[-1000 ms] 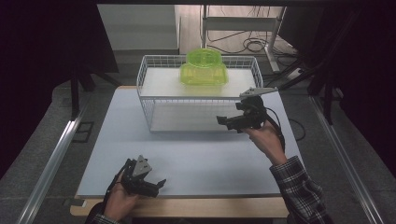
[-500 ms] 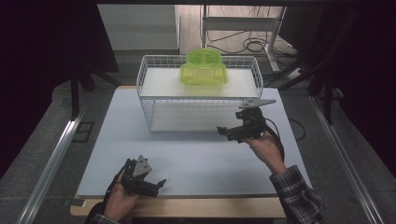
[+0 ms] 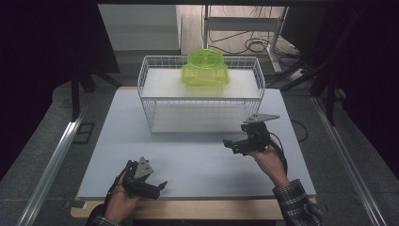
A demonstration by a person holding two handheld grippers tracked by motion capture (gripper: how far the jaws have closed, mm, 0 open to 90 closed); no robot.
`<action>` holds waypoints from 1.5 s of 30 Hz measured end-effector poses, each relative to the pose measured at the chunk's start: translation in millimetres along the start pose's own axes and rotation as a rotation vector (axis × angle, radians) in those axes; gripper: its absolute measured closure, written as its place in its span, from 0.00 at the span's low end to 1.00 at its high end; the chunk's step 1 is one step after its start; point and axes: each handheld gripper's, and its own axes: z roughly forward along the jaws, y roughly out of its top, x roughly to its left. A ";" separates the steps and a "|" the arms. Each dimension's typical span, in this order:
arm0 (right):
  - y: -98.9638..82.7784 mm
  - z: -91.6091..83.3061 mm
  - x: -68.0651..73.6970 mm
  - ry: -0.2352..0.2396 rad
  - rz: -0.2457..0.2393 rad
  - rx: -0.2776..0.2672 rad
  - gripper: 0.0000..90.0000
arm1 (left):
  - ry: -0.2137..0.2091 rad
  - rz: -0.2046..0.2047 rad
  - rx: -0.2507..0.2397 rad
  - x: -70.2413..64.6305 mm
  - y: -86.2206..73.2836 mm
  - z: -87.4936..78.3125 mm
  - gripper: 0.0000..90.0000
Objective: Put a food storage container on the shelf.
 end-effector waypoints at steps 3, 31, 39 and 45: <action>-7.7 1.0 0.1 -0.006 0.002 0.006 0.03 | 0.001 0.000 -0.001 0.0 -0.1 -0.2 0.00; -70.8 -7.8 -9.6 -0.065 0.021 0.039 0.02 | 0.008 0.009 -0.007 0.2 -0.8 -0.8 0.00; -84.5 -14.0 -12.8 -0.074 0.044 0.048 0.02 | 0.012 0.014 -0.007 -0.4 -1.0 -0.2 0.00; -94.1 -16.9 -14.7 -0.083 0.063 0.060 0.02 | 0.012 0.019 -0.002 -0.5 -1.3 0.3 0.00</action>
